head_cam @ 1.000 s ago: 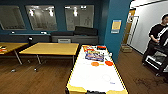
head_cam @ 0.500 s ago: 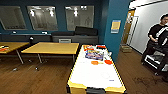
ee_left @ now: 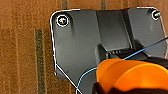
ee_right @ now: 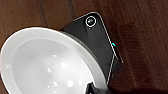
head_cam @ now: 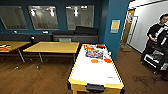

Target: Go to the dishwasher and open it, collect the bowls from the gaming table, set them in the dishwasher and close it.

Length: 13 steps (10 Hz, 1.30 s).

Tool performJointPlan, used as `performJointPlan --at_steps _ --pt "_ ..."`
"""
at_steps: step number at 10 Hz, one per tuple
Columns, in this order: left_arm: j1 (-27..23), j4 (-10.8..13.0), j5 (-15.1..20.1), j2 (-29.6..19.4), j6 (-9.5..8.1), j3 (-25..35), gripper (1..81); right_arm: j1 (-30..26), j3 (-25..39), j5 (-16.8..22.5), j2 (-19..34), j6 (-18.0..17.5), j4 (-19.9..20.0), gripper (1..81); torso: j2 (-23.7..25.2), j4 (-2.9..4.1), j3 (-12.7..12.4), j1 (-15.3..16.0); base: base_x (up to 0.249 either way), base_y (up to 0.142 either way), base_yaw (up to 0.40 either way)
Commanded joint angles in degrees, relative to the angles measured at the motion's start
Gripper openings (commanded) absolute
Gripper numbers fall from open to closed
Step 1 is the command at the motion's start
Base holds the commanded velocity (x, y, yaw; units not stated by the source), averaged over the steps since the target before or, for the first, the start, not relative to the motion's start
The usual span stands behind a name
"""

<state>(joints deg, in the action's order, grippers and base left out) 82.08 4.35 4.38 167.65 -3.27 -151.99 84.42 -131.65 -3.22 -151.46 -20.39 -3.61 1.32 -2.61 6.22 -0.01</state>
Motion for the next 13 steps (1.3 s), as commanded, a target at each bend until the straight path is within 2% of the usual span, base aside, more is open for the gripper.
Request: performJointPlan --at_steps 1,3,13 --pt "-2.8 0.5 3.2 -0.4 0.1 -0.1 1.0 -2.5 -0.5 2.8 1.1 0.2 -0.8 1.0 0.0 0.0 0.0 0.0 -0.092 0.0 0.0" --pt "-2.7 0.4 3.2 -0.1 0.72 -0.1 1.0 -2.4 -2.2 2.8 -0.2 0.3 -0.9 1.0 0.0 0.0 0.0 0.0 -0.091 0.0 0.0" --pt "-2.7 0.5 3.2 0.5 1.07 -0.1 1.0 -2.2 -2.5 2.9 -1.2 0.3 -1.3 1.0 0.0 0.0 0.0 0.0 -0.104 0.0 0.0"
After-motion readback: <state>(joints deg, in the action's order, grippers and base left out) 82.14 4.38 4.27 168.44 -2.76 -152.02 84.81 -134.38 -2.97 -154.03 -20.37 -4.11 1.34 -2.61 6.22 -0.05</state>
